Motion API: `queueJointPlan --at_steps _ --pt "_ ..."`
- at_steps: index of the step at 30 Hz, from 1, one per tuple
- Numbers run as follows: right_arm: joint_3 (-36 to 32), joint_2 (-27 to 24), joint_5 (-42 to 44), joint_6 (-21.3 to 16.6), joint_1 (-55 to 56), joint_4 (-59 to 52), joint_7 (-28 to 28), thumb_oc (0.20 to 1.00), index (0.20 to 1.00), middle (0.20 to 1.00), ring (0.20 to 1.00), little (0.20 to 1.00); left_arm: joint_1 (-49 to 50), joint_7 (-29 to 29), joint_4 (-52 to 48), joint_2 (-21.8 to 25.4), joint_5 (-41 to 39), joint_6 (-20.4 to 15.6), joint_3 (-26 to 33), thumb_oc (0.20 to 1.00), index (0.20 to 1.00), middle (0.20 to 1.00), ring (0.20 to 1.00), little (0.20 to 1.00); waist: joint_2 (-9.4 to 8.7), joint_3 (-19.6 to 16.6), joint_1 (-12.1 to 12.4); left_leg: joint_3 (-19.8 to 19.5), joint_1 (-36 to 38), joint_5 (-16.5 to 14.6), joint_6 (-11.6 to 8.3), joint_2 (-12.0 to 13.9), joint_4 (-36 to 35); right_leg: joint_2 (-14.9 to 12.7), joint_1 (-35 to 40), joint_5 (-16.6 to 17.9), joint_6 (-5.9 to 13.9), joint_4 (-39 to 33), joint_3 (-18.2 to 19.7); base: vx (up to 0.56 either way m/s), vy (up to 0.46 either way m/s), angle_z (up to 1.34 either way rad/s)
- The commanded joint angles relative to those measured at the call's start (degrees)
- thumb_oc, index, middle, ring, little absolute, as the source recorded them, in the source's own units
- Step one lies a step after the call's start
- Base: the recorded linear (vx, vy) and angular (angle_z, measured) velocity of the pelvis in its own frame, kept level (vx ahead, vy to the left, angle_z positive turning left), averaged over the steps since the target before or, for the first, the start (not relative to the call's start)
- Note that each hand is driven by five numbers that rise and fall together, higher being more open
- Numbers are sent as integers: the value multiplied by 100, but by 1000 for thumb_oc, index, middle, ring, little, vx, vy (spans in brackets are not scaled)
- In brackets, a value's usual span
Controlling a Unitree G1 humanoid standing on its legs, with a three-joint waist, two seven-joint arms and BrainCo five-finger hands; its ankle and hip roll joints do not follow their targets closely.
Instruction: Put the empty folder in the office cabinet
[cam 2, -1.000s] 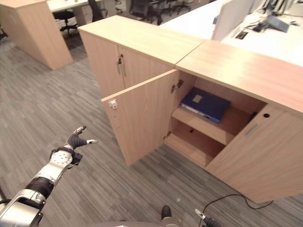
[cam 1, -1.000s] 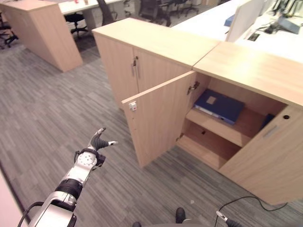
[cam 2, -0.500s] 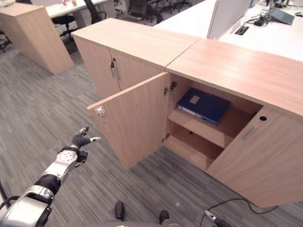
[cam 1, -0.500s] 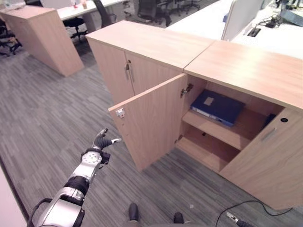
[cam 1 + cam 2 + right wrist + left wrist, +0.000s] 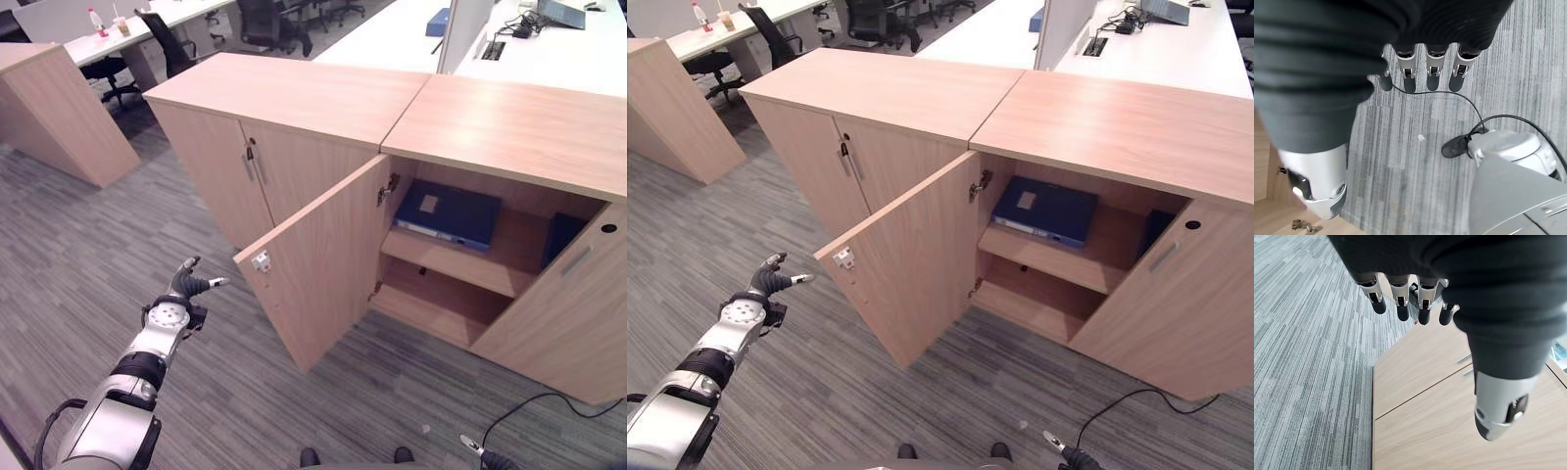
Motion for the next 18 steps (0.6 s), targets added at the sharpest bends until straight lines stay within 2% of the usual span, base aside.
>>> queueJointPlan --at_steps 1,7,9,11,16,18 --pt "55 -71 -118 10 -35 278 45 1000 1000 1000 1000 1000 -789 6 272 316 -221 -255 145 1000 1000 1000 1000 1000 -116 -192 41 -215 -106 -460 -38 50 75 -308 -114 -128 575 58 35 3 102 -20" --pt "12 -20 -120 48 -23 404 81 1000 1000 1000 1000 1000 -975 -150 -243 175 -285 -323 -216 1000 1000 1000 1000 1000 -177 -186 -35 -144 -77 -539 42 -39 75 -420 -207 7 668 90 56 -4 70 -11" --pt "-24 18 -125 79 -44 475 122 1000 1000 1000 1000 1000 -994 -371 -668 79 -210 -369 -525 1000 1000 1000 1000 1000 -195 -179 -74 -117 -54 -575 67 -67 75 -459 -226 55 700 112 29 6 46 -4" --pt "-53 44 -143 86 -83 516 161 1000 1000 1000 1000 1000 -945 -609 -1119 -8 -141 -417 -814 1000 1000 1000 1000 1000 -212 -172 -87 -117 -33 -613 82 -82 75 -483 -235 79 709 111 7 4 18 -1" --pt "-49 73 -161 76 -136 551 172 1000 1000 1000 1000 1000 -911 -742 -1561 -172 -14 -496 -1086 1000 1000 1000 1000 1000 -241 -177 -106 -128 -22 -644 88 -79 75 -497 -232 88 709 102 -38 0 0 0" --pt "-25 102 -201 44 -211 565 155 1000 1000 1000 1000 1000 -953 -816 -2085 -318 588 -570 -1472 1000 1000 1000 1000 1000 -292 -175 -115 -141 -15 -670 94 -71 75 -488 -232 98 709 77 -71 0 0 0"
